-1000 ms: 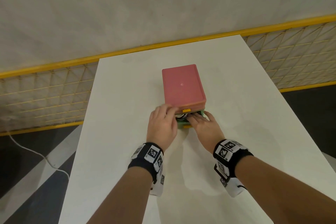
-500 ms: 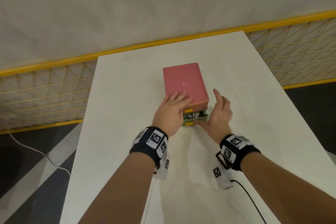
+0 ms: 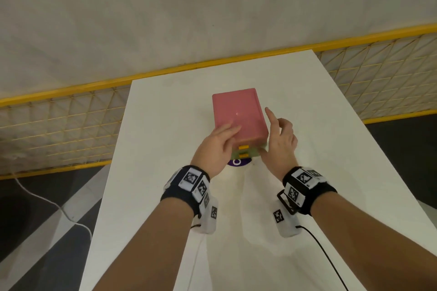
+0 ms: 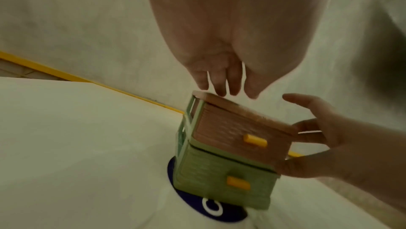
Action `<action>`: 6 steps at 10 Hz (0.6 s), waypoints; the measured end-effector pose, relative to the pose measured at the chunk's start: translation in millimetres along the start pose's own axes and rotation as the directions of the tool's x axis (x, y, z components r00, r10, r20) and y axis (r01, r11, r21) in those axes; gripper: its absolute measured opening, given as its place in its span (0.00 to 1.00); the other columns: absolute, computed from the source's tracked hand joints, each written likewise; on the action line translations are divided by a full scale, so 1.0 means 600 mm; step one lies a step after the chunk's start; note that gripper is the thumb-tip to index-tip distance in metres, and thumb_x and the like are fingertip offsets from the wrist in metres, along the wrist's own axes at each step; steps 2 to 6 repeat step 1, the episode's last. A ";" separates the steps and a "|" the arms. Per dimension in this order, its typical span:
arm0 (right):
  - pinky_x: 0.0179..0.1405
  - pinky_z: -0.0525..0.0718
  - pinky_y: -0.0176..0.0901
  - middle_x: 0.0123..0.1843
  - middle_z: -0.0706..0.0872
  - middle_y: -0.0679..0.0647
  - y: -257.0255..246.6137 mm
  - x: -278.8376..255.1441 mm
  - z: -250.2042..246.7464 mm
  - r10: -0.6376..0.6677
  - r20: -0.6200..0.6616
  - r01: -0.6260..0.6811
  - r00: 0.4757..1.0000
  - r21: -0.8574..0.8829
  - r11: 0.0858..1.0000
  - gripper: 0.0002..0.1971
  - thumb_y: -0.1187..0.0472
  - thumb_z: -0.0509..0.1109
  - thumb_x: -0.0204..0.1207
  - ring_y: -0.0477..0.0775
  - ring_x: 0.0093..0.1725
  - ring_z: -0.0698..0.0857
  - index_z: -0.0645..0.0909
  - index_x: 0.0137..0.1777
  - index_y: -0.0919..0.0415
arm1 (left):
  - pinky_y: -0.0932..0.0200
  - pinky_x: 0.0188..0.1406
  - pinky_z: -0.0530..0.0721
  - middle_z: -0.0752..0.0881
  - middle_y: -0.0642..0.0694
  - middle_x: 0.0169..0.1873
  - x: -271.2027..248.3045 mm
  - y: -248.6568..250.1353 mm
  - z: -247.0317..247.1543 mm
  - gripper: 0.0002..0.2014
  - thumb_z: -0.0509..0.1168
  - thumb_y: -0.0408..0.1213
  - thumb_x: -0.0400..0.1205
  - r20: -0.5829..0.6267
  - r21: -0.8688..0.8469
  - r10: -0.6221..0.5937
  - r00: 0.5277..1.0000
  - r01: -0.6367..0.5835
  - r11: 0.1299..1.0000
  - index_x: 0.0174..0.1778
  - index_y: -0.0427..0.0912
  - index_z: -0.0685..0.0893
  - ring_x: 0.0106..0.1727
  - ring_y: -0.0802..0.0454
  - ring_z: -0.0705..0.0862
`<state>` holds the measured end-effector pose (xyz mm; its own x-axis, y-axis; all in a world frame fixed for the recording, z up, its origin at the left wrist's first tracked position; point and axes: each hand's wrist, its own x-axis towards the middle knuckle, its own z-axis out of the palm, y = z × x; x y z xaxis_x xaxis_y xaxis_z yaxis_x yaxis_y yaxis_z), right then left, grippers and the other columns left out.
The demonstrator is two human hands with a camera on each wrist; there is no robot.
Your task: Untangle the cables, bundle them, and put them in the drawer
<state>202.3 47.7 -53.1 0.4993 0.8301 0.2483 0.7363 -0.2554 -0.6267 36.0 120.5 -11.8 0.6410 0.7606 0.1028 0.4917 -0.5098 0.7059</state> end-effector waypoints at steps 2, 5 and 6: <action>0.73 0.68 0.57 0.65 0.65 0.54 -0.023 0.000 -0.064 -0.099 0.016 0.095 0.995 0.154 0.984 0.37 0.58 0.71 0.72 0.55 0.65 0.71 0.59 0.80 0.45 | 0.74 0.73 0.67 0.80 0.51 0.71 -0.047 0.002 -0.043 0.16 0.61 0.28 0.87 -0.273 -0.142 -0.071 0.959 0.033 0.989 0.67 0.46 0.85 0.72 0.64 0.75; 0.73 0.68 0.57 0.65 0.65 0.54 -0.023 0.000 -0.064 -0.099 0.016 0.095 0.995 0.154 0.984 0.37 0.58 0.71 0.72 0.55 0.65 0.71 0.59 0.80 0.45 | 0.74 0.73 0.67 0.80 0.51 0.71 -0.047 0.002 -0.043 0.16 0.61 0.28 0.87 -0.273 -0.142 -0.071 0.959 0.033 0.989 0.67 0.46 0.85 0.72 0.64 0.75; 0.73 0.68 0.57 0.65 0.65 0.54 -0.023 0.000 -0.064 -0.099 0.016 0.095 0.995 0.154 0.984 0.37 0.58 0.71 0.72 0.55 0.65 0.71 0.59 0.80 0.45 | 0.74 0.73 0.67 0.80 0.51 0.71 -0.047 0.002 -0.043 0.16 0.61 0.28 0.87 -0.273 -0.142 -0.071 0.959 0.033 0.989 0.67 0.46 0.85 0.72 0.64 0.75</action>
